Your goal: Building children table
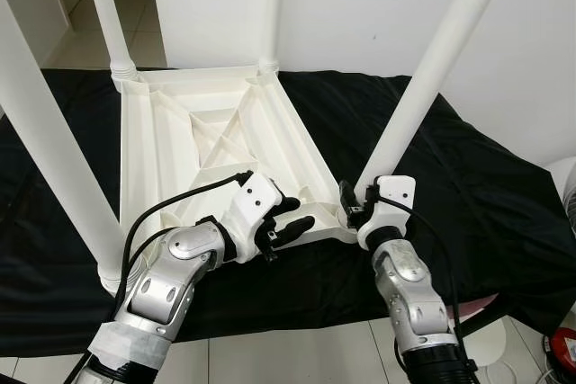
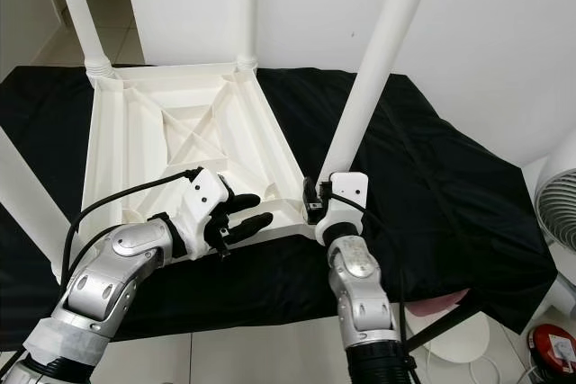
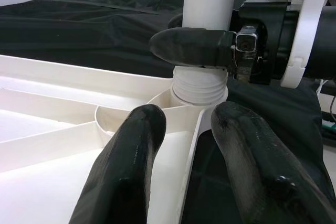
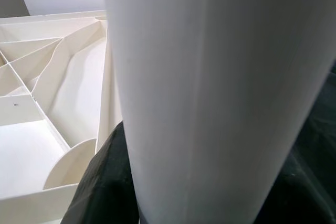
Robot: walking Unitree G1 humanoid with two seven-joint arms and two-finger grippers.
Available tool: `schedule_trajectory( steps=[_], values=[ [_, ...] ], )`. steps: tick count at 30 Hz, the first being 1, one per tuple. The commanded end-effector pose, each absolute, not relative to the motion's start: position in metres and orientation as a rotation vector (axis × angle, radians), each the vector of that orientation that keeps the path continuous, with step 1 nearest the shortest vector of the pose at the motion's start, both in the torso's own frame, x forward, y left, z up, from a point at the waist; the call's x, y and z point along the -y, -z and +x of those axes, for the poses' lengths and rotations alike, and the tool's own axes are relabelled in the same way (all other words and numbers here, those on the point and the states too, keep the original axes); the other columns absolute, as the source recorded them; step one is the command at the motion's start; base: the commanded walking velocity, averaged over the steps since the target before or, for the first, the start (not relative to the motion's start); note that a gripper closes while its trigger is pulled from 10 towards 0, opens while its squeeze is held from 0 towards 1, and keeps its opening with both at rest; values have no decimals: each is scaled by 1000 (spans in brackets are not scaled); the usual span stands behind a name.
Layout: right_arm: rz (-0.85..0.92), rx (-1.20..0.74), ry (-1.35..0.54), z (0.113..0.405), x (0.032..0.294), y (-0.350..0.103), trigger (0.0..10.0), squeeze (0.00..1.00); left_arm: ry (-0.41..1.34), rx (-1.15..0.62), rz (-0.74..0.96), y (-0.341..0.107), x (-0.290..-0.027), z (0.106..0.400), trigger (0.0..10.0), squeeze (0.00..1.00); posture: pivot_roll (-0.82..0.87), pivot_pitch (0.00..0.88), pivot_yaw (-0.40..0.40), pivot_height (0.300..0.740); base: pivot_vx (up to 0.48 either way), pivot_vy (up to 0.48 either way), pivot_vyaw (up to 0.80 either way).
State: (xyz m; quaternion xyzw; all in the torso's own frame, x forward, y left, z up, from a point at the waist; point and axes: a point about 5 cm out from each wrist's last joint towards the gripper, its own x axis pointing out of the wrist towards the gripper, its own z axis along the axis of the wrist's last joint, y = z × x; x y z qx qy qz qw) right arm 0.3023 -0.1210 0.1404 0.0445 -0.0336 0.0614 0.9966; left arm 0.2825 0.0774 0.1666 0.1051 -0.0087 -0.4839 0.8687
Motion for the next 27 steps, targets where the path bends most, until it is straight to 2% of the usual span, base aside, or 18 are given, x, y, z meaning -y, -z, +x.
schedule_trajectory(
  steps=[1,3,4,8,9,12,13,18,19,21,22,27],
  values=[
    [88,-1,-171,298,107,-128,2863,0,1002,7,214,-165,-77,283,10000,0,45,52,-59,740,0,0,0],
    [67,17,-171,298,107,-131,2863,0,1000,5,213,-165,-79,283,10000,0,45,52,-59,740,0,0,0],
    [66,25,-175,298,108,-132,10000,0,995,1,211,-164,-80,284,10000,0,42,56,-57,740,0,0,0],
    [65,46,-218,299,120,-136,10000,24,990,-3,210,-163,-82,284,10000,0,42,56,-59,740,0,0,0],
    [72,48,-223,299,123,-137,10000,1000,987,-3,210,-164,-82,284,10000,0,42,55,-59,740,0,0,0],
    [50,67,-254,301,133,-140,10000,1000,984,1,206,-165,-81,285,10000,0,41,54,-61,740,0,0,0],
    [29,81,-331,301,140,-141,10000,1000,987,6,203,-165,-81,284,10000,0,41,53,-64,740,0,0,0],
    [-10,82,-441,302,159,-144,10000,1000,997,6,197,-164,-82,282,10000,0,42,47,-63,740,0,0,0],
    [-8,85,-467,303,163,-145,10000,922,998,5,197,-164,-82,282,10000,0,43,41,-64,740,0,0,0],
    [-7,88,-483,303,165,-146,10000,922,998,5,198,-164,-82,282,10000,0,43,41,-64,740,0,0,0],
    [-20,88,-546,304,169,-147,10000,0,998,5,199,-164,-82,282,10000,0,42,33,-63,740,0,0,0],
    [-111,54,-636,308,168,-143,10000,0,999,6,198,-164,-81,283,10000,0,39,24,-62,740,0,0,0]
  ],
)
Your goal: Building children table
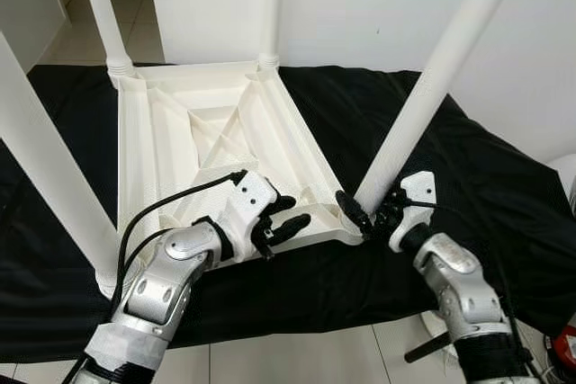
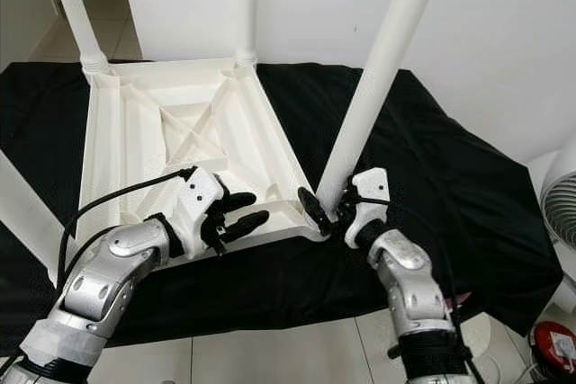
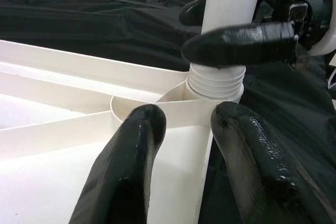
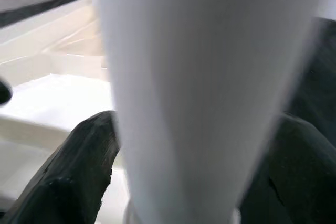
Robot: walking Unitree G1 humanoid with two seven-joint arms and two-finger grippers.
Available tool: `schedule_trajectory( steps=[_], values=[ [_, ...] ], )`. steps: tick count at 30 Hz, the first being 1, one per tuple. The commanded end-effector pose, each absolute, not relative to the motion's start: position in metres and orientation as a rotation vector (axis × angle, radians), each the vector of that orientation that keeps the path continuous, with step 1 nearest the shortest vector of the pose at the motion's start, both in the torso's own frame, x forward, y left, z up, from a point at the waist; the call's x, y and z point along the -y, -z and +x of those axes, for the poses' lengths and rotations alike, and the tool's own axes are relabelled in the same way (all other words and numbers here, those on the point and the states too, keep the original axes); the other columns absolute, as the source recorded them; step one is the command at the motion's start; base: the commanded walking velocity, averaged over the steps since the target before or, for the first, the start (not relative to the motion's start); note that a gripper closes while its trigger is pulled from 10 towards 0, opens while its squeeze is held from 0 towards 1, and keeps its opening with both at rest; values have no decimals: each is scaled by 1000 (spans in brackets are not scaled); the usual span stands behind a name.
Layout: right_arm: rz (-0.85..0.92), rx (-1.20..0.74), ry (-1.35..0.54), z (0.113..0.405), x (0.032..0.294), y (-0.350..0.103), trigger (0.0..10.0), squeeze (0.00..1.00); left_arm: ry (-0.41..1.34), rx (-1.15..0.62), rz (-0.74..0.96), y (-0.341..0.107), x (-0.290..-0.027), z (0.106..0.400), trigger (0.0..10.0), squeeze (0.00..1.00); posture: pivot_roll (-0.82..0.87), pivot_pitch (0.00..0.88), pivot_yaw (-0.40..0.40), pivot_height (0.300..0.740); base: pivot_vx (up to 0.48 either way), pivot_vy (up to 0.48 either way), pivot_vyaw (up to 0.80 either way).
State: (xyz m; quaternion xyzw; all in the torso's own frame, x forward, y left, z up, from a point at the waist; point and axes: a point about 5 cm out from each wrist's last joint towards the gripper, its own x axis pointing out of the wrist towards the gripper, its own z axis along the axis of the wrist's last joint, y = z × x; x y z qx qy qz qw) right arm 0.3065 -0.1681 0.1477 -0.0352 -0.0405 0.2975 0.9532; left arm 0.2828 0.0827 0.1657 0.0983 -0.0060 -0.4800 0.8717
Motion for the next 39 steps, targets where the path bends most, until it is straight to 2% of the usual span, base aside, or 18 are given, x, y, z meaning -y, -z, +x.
schedule_trajectory(
  steps=[1,7,8,9,10,11,12,19,26,27,30,31,35,37,38,39],
  values=[
    [-150,47,-664,309,165,-141,10000,0,1004,5,193,-164,-81,282,10000,0,32,19,-58,740,0,0,0],
    [-172,52,-714,314,160,-141,10000,0,1027,-7,184,-160,-79,279,10000,0,36,11,-58,740,0,0,0],
    [-177,37,-752,315,156,-138,6118,0,1054,-18,188,-158,-78,274,10000,0,41,5,-61,740,0,0,0],
    [-177,37,-752,315,156,-138,6118,0,1054,-18,188,-158,-78,274,10000,0,41,5,-61,740,0,0,0],
    [-182,30,-765,315,156,-135,3608,0,1062,-21,192,-157,-77,273,10000,0,43,4,-62,740,0,0,0],
    [-182,30,-765,315,156,-135,3608,0,1062,-21,192,-157,-77,273,10000,0,43,4,-62,740,0,0,0],
    [-183,25,-775,314,157,-132,0,0,1070,-23,194,-156,-76,272,10000,0,49,0,-66,740,0,0,0],
    [-170,15,-775,312,161,-125,0,0,1088,-32,193,-152,-71,268,10000,0,48,0,-71,740,0,0,0],
    [-100,30,-690,308,162,-122,0,0,1084,-33,194,-152,-71,269,10000,0,48,0,-77,740,0,0,0],
    [-100,27,-645,308,160,-121,2000,0,1085,-34,193,-151,-71,269,10000,0,47,0,-78,740,0,0,0],
    [-102,24,-613,308,160,-121,2000,0,1086,-34,192,-151,-71,268,10000,0,45,0,-77,740,0,0,0],
    [-101,14,-565,307,158,-119,10000,0,1085,-35,191,-151,-71,268,10000,0,45,0,-77,740,0,0,0],
    [-94,5,-490,308,156,-117,10000,0,1085,-35,191,-151,-71,268,10000,0,44,0,-76,740,0,0,0],
    [-51,-6,-331,308,149,-117,10000,0,1079,-33,194,-151,-71,269,10000,0,43,0,-75,740,0,0,0],
    [-51,-6,-331,308,149,-117,10000,0,1079,-33,194,-151,-71,269,10000,0,43,0,-75,740,0,0,0],
    [-23,-14,-223,308,146,-116,10000,0,1074,-32,194,-151,-72,270,10000,0,41,0,-73,740,0,0,0]
  ],
)
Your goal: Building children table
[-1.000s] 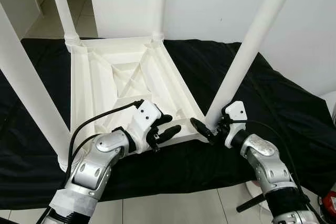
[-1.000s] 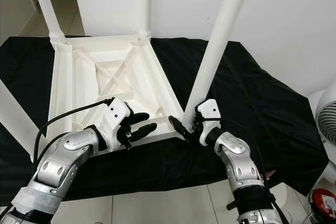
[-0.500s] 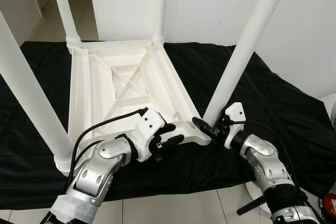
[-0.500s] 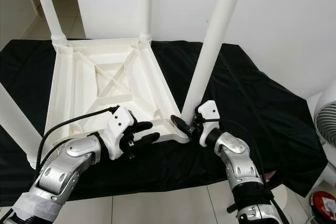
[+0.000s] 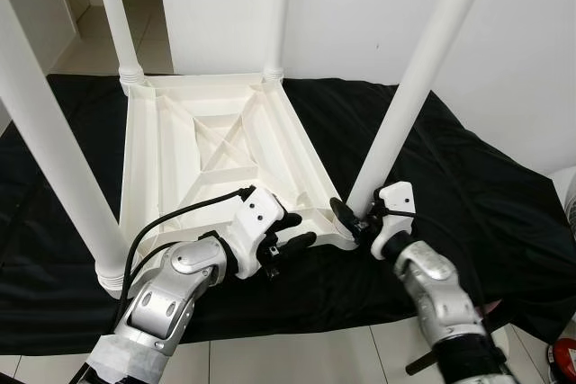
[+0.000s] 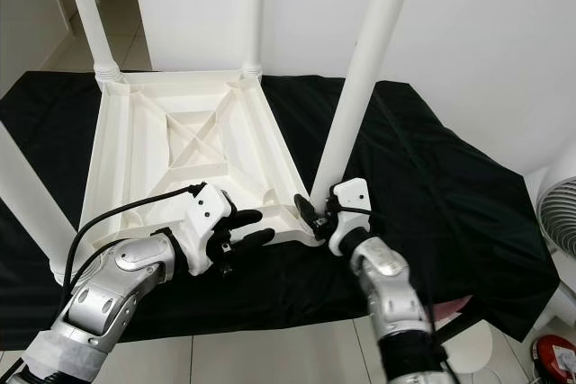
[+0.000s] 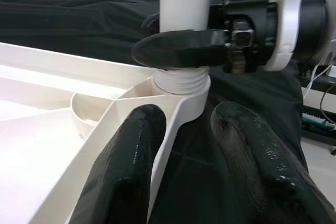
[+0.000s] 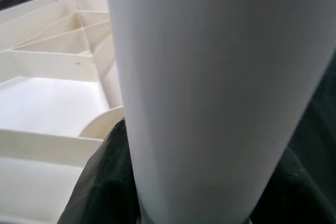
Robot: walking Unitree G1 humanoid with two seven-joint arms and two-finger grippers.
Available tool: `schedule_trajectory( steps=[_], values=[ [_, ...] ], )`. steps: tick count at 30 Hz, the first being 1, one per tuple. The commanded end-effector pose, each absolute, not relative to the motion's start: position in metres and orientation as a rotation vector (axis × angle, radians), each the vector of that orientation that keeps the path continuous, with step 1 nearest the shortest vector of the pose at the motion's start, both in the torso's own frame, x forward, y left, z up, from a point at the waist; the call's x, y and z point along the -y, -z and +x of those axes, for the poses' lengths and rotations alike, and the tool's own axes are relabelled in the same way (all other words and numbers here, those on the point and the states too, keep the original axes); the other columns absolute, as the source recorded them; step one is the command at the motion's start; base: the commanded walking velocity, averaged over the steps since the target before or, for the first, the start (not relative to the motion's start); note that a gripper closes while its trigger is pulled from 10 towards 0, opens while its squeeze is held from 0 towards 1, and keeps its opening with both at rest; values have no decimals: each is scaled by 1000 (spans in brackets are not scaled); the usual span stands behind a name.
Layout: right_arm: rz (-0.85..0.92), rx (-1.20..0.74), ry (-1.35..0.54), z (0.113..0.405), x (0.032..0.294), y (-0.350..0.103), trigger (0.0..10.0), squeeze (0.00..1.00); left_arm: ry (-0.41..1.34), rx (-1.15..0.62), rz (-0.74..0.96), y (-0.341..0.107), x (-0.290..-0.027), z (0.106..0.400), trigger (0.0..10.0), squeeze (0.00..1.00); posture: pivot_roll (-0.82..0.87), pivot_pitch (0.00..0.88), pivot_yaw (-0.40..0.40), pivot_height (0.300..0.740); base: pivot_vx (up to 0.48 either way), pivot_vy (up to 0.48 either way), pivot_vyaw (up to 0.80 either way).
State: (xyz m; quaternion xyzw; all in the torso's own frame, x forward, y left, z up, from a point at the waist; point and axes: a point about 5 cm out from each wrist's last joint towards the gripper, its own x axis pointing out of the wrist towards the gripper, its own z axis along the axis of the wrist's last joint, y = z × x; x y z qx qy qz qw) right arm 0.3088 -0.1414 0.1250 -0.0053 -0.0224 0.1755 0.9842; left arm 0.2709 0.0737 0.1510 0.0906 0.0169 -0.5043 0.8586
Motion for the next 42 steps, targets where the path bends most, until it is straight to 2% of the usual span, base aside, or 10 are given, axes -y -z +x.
schedule_trajectory(
  steps=[1,13,14,18,19,31,32,33,34,42],
  values=[
    [-23,-14,-223,308,146,-116,10000,0,1074,-32,194,-151,-72,270,10000,0,41,0,-73,740,0,0,0],
    [87,-26,-64,303,110,-118,10000,0,1063,-29,188,-154,-74,270,10000,0,48,2,-77,740,0,0,0],
    [90,-17,-74,302,111,-120,10000,165,1061,-30,187,-154,-75,270,10000,0,49,7,-78,740,0,0,0],
    [90,-17,-74,302,111,-120,10000,165,1061,-30,187,-154,-75,270,10000,0,49,7,-78,740,0,0,0],
    [100,-8,-90,303,113,-122,10000,1000,1057,-31,187,-154,-75,270,10000,0,49,8,-79,740,0,0,0],
    [71,88,-302,302,139,-139,10000,1000,1049,-35,187,-155,-78,270,10000,0,50,33,-75,740,0,0,0],
    [29,102,-415,302,146,-145,10000,718,1051,-37,189,-155,-79,269,10000,0,50,34,-73,740,0,0,0],
    [29,102,-415,302,146,-145,10000,718,1051,-37,189,-155,-79,269,10000,0,50,34,-73,740,0,0,0],
    [7,109,-451,302,148,-147,10000,0,1051,-36,190,-155,-79,270,10000,0,50,34,-73,740,0,0,0],
    [-95,107,-675,309,153,-151,10000,0,1054,-29,186,-159,-78,272,10000,0,46,43,-60,740,0,0,0]
  ],
)
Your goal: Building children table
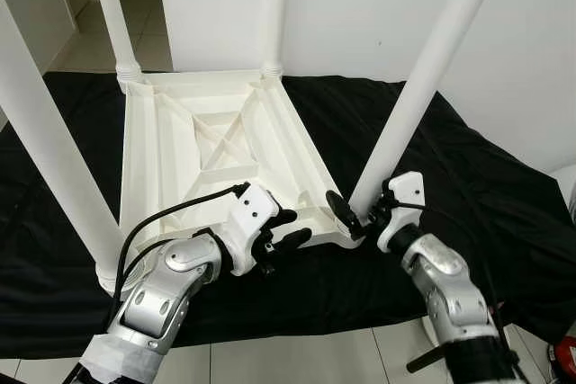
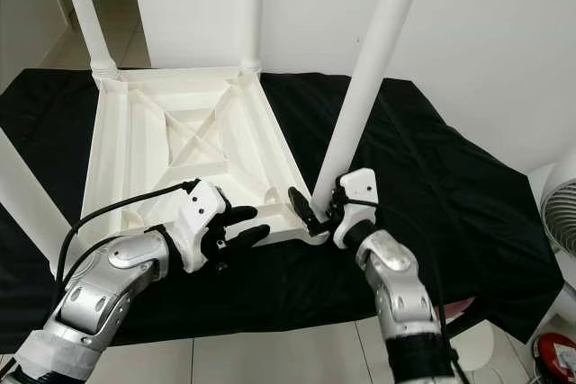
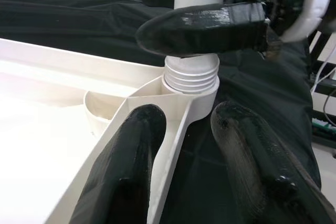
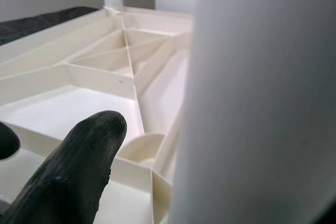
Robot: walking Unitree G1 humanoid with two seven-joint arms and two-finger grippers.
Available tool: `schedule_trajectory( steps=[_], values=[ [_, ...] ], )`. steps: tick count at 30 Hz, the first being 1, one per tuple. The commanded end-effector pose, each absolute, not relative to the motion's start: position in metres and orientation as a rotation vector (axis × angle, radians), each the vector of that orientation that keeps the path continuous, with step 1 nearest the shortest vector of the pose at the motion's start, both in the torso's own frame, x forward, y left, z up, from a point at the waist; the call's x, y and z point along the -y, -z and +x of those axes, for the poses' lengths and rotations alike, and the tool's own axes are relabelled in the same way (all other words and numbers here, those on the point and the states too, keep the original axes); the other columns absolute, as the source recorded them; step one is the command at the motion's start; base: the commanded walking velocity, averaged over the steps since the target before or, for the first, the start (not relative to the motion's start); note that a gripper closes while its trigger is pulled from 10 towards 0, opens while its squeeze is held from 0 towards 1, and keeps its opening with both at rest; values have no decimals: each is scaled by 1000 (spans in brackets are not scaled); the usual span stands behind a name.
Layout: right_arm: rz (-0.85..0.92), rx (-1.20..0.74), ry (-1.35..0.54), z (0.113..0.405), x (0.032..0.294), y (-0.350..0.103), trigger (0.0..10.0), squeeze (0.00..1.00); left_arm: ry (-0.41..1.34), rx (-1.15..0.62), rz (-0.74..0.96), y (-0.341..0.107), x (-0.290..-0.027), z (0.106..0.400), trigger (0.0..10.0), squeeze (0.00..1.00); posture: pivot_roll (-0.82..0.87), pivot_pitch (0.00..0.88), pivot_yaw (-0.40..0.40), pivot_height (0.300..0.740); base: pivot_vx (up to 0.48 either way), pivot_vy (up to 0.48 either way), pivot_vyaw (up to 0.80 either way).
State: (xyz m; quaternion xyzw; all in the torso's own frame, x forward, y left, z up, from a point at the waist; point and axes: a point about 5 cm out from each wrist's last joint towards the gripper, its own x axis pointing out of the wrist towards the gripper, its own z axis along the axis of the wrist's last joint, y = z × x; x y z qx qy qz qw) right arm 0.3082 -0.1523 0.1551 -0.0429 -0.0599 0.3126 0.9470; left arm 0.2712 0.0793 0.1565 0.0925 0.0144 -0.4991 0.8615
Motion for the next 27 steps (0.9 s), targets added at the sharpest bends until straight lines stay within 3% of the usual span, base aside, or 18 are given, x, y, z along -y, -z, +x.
schedule_trajectory(
  steps=[1,2,3,4,6,18,19,20,21,25,27],
  values=[
    [-94,102,-691,310,154,-151,10000,0,1055,-29,186,-159,-78,272,10000,0,46,43,-60,740,0,0,0],
    [-97,92,-715,312,154,-150,8784,0,1055,-30,186,-159,-78,272,10000,0,49,44,-59,740,0,0,0],
    [-97,92,-715,312,154,-150,8784,0,1055,-30,186,-159,-78,272,10000,0,49,44,-59,740,0,0,0],
    [-100,85,-737,313,155,-149,2745,0,1055,-30,186,-159,-78,272,10000,0,49,44,-59,740,0,0,0],
    [-114,49,-770,317,158,-143,0,0,1052,-28,187,-160,-78,272,10000,0,56,44,-61,740,0,0,0],
    [-123,1,-798,319,167,-134,0,0,1038,-24,183,-162,-81,272,10000,0,61,48,-63,740,0,0,0],
    [-129,4,-796,319,168,-134,3647,0,1038,-24,182,-163,-81,272,10000,0,58,50,-63,740,0,0,0],
    [-137,6,-784,319,168,-134,3647,0,1039,-24,180,-163,-80,273,10000,0,58,50,-63,740,0,0,0],
    [-115,10,-764,319,168,-135,10000,0,1040,-23,180,-163,-80,273,10000,0,55,51,-64,740,0,0,0],
    [-95,4,-705,322,168,-134,10000,0,1041,-22,179,-163,-80,273,10000,0,55,51,-64,740,0,0,0],
    [-64,-47,-538,327,168,-124,10000,0,1041,-21,177,-163,-79,272,10000,0,53,52,-73,740,0,0,0]
  ],
)
